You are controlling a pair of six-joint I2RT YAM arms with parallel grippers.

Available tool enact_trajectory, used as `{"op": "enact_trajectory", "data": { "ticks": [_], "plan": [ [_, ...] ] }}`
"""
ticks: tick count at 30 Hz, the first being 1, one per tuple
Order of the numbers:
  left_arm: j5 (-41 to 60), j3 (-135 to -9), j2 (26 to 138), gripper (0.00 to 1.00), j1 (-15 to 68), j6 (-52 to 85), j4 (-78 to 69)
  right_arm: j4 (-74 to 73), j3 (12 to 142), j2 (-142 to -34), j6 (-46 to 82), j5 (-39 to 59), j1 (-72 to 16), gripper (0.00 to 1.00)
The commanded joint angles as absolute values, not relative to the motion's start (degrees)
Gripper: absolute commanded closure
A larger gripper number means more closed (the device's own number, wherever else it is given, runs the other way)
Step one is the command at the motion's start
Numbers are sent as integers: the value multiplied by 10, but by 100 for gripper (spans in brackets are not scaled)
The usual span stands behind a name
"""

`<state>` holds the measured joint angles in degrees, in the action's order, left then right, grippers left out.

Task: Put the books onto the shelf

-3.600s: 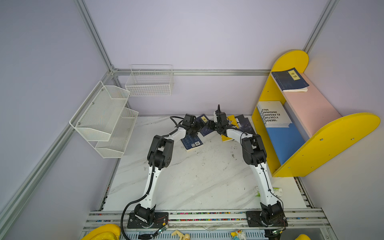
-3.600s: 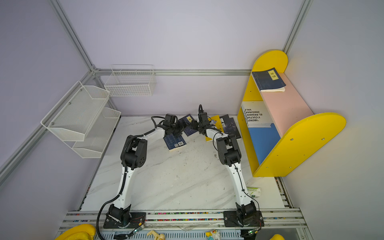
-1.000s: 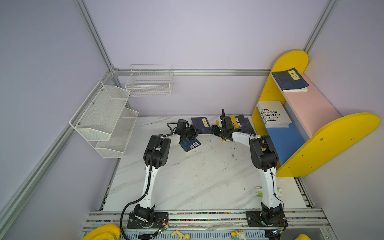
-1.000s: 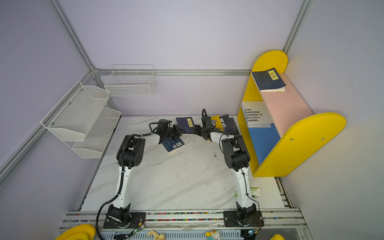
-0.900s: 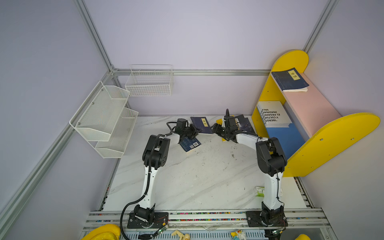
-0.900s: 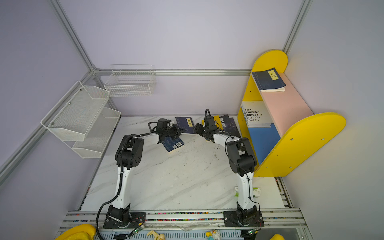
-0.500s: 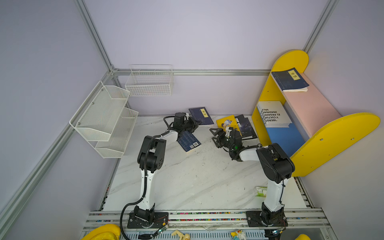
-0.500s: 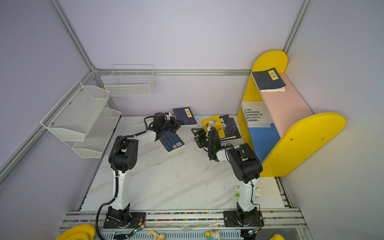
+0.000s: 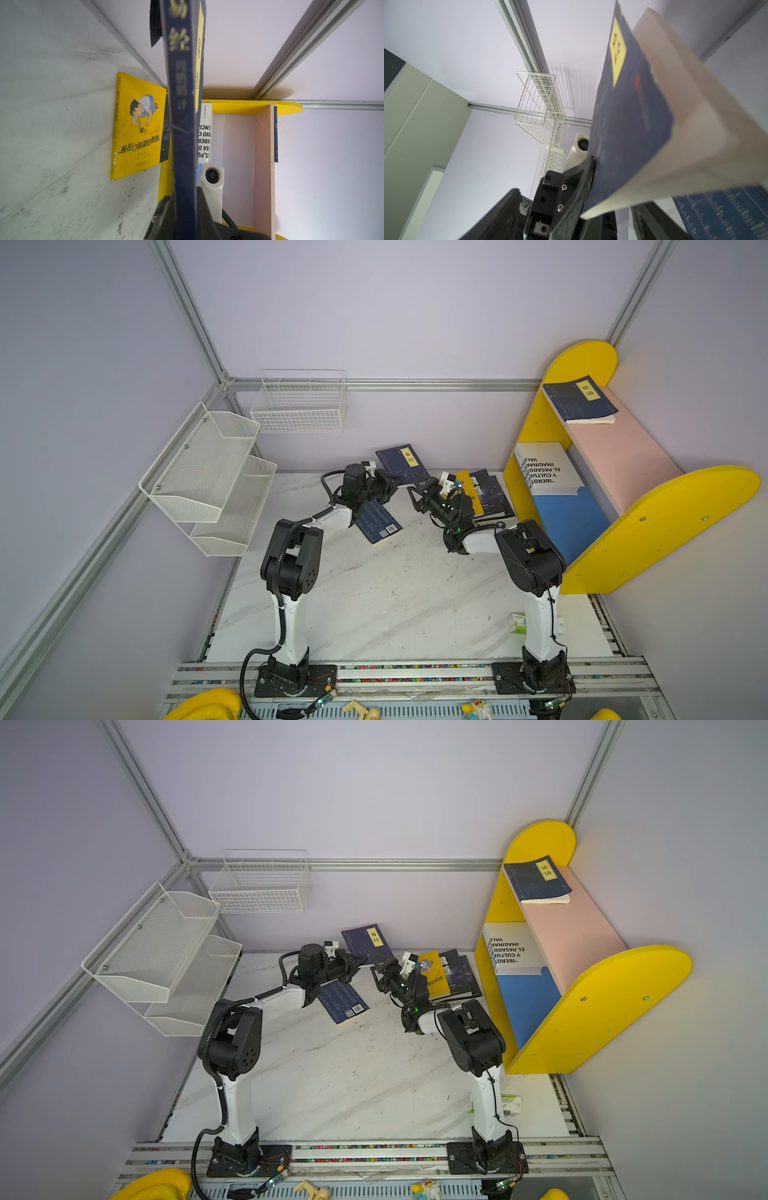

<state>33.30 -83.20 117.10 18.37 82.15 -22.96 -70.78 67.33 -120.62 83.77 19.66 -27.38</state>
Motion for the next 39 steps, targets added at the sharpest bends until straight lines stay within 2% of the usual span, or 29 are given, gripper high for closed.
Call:
{"op": "enact_trajectory", "data": {
  "ticks": [1,4,8,11,13,16,17,21,24,26,33,35,38,39],
  "plan": [
    [344,-814,1130,100,190,834,-292,-670,708,-1216,874,193,-275,33],
    [346,-814,1128,100,190,833,-294,-650,714,-1216,873,178,-274,62],
    [360,-816,1122,98,190,819,-274,-637,704,-1200,866,165,-269,82],
    [359,-809,1113,93,190,801,-245,-620,699,-1184,853,165,-262,91],
    [359,-804,1110,79,188,796,-242,-610,697,-1175,849,175,-255,92],
    [354,-803,1113,59,175,787,-241,-604,700,-1162,842,230,-241,92],
    [355,-808,1119,57,169,785,-240,-602,704,-1159,836,265,-237,92],
    [368,-840,1148,56,148,783,-234,-571,715,-1140,812,367,-230,93],
    [383,-879,1170,56,144,776,-218,-552,717,-1124,798,396,-230,93],
    [382,-892,1177,60,144,776,-216,-544,721,-1119,796,407,-230,93],
    [376,-879,1178,94,143,819,-296,-534,735,-1134,798,417,-229,92],
    [368,-867,1174,98,143,837,-330,-521,734,-1139,798,405,-229,82],
    [344,-855,1160,100,143,838,-350,-503,724,-1138,807,379,-231,52],
    [335,-853,1155,100,143,830,-348,-504,720,-1136,812,373,-234,47]
  ]
}}
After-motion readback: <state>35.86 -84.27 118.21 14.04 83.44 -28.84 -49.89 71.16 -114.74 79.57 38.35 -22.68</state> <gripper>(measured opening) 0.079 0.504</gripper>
